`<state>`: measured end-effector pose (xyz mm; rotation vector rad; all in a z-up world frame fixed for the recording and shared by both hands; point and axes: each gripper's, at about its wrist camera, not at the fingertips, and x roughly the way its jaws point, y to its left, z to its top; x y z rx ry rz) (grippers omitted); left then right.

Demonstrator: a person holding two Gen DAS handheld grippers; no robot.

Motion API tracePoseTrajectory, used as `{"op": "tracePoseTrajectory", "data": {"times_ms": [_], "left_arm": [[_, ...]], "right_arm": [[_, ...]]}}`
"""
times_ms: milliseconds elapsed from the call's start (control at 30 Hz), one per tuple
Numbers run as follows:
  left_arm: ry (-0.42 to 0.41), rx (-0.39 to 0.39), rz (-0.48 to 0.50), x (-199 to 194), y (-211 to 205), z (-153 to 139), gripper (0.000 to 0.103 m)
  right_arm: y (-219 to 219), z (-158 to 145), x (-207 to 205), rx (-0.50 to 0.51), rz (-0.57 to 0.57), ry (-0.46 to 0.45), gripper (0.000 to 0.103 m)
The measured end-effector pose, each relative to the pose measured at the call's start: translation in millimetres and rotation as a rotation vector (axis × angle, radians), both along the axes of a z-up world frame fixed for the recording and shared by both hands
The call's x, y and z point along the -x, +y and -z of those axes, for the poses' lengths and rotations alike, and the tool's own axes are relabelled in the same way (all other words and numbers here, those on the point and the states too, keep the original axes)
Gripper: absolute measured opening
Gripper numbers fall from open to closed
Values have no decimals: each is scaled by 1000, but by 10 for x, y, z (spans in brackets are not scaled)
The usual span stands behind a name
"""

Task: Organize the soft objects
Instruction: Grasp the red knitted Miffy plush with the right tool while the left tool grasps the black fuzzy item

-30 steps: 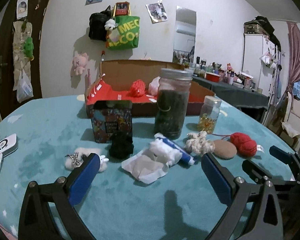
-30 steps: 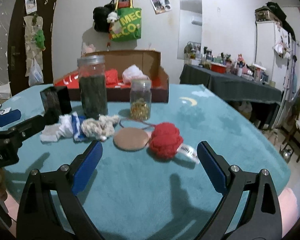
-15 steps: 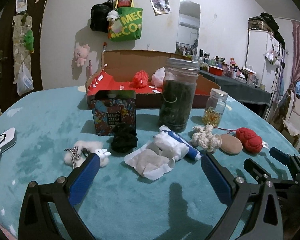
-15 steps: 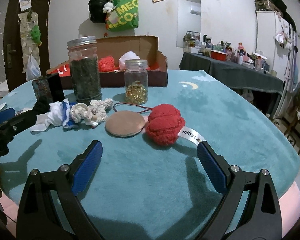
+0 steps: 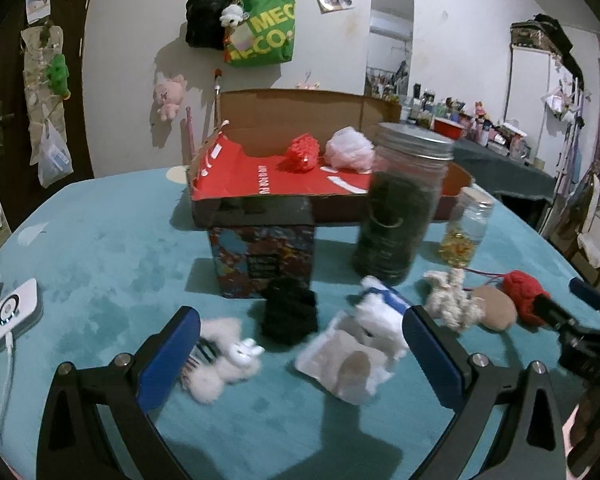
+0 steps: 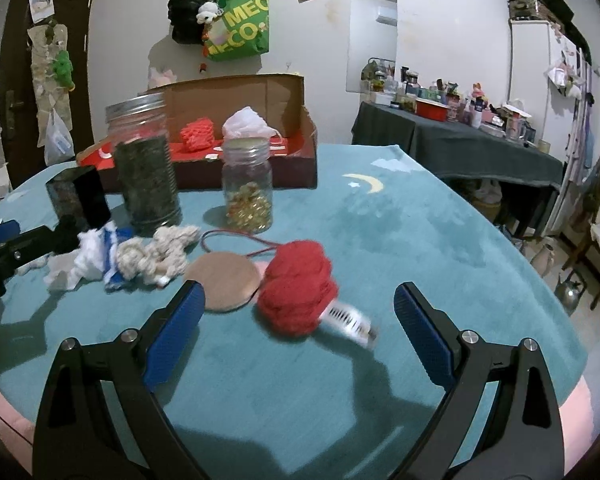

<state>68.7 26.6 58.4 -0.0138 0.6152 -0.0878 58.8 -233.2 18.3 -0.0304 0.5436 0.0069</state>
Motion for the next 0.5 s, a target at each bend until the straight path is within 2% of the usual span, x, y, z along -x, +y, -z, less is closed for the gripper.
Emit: {"op": "tracePoseTrajectory", "data": {"times_ms": [167,367,400,433,467,500], "left_arm": [[36,-12,-7,-162,120,-15,101],[107,-29,35,-341,147,75,77],[115,-29,46,-357,147,85,70],[125,-28,57,-371,140,99,62],[138,-22,73,-386,134,115,58],[152,-11,89,-405,134,135,47]], "right_arm": [[-143,-41,-186,-15,6,56,97],[-279,-3,-400,-95,-34,141,96],[-288,3,-420,-108,-46,152,95],[-286,13,-436,-113,-53,162,93],[-283,22,-457,-113,-59,175,85],[-282,38,-486,-119,-68,193,73]]}}
